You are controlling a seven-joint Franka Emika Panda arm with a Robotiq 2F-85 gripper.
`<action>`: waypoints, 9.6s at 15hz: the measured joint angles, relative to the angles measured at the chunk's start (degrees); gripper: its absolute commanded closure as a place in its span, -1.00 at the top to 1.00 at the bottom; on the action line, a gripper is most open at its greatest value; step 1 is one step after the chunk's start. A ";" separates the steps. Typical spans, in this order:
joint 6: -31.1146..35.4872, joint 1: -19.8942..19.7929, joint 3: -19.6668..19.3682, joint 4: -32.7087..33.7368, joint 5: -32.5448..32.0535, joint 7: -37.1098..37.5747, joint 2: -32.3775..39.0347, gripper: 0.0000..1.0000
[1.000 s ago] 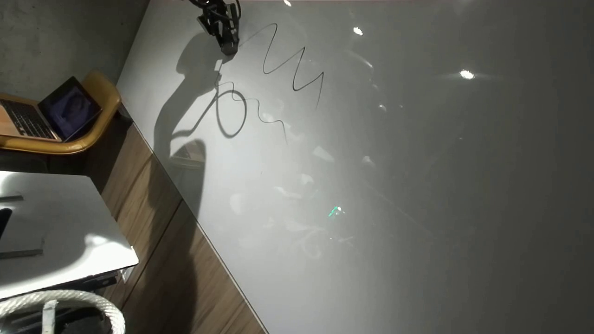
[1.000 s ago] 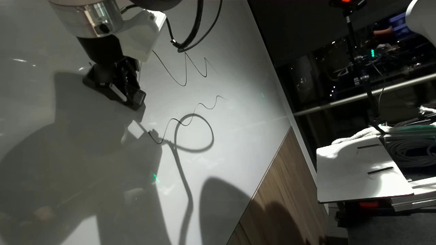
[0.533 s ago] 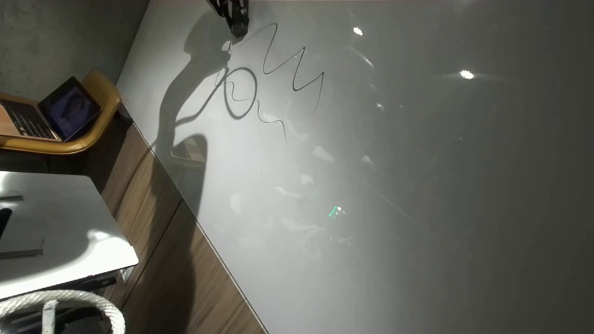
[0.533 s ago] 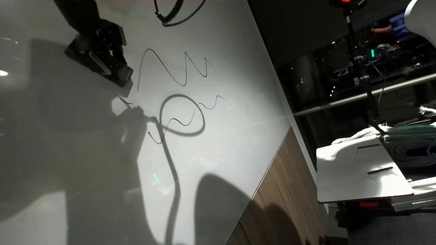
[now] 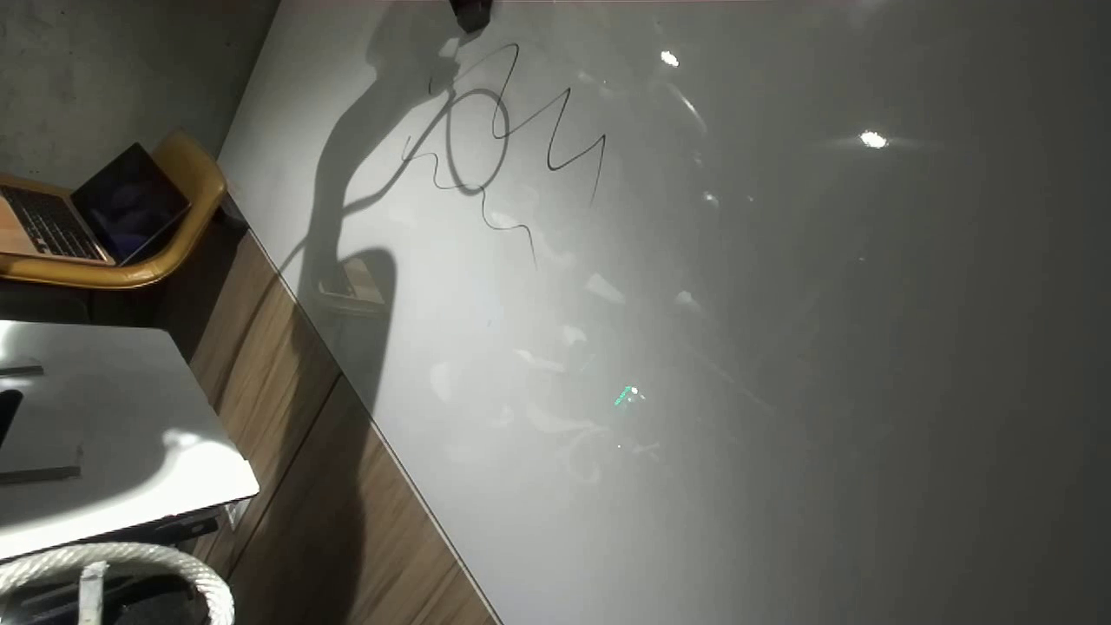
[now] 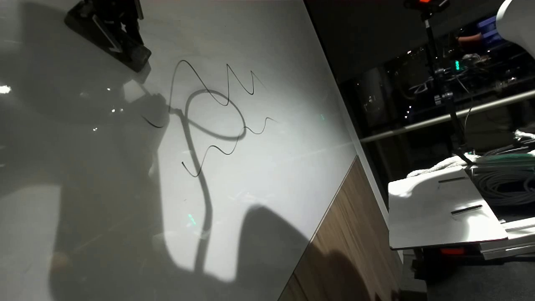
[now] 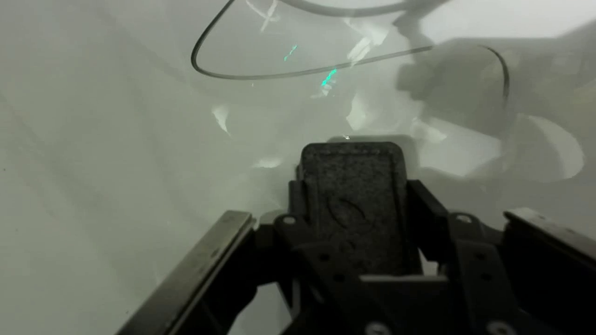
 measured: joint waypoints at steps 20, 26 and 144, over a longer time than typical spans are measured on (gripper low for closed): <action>5.19 -2.18 -0.53 -19.32 -0.04 9.23 1.69 -0.42; 5.98 -2.24 -1.58 -21.38 0.10 9.26 1.35 -0.42; 16.66 -20.93 -7.23 -32.77 13.97 -16.02 -21.74 -0.42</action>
